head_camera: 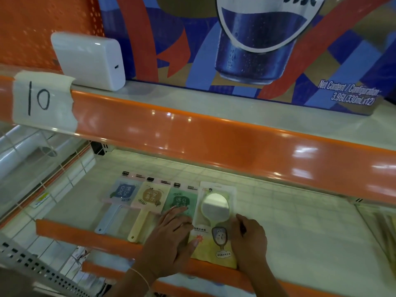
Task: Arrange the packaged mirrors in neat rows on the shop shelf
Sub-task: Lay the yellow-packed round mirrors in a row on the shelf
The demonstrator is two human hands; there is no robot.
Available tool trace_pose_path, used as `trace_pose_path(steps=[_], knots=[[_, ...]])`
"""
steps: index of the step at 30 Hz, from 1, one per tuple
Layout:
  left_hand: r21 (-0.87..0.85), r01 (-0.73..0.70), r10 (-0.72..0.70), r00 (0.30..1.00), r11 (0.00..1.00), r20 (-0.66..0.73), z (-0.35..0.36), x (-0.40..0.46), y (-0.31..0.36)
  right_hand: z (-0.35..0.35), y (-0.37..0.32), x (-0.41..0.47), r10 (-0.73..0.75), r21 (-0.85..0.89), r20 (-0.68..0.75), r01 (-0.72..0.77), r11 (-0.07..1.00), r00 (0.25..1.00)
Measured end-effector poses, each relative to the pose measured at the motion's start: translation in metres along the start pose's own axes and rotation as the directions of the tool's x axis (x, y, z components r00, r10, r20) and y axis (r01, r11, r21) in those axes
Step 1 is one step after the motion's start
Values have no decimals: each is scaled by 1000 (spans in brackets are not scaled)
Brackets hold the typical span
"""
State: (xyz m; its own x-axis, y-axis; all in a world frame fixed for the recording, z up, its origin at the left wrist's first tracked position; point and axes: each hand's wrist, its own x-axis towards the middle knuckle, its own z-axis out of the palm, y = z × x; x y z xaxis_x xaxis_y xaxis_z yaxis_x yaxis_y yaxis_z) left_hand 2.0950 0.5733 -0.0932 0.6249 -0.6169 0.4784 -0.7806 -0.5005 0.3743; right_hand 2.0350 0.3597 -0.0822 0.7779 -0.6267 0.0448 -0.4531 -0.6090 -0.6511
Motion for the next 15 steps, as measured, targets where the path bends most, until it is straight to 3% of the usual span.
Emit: trace_pose_path(steps=[5,9,12,15], knots=[[-92,62,-66,997,994,-41,-4,3,6,-23,6,1,50,216,126,-76,973,991],[-132,52,-63,995,990,-79,5,19,37,-57,24,6,184,544,177,-252,800,967],[-114,22,-28,998,993,-52,26,44,78,-85,44,5,196,605,186,-270,749,963],[-41,9,-6,997,999,72,57,73,122,-119,71,3,203,622,202,-286,729,958]])
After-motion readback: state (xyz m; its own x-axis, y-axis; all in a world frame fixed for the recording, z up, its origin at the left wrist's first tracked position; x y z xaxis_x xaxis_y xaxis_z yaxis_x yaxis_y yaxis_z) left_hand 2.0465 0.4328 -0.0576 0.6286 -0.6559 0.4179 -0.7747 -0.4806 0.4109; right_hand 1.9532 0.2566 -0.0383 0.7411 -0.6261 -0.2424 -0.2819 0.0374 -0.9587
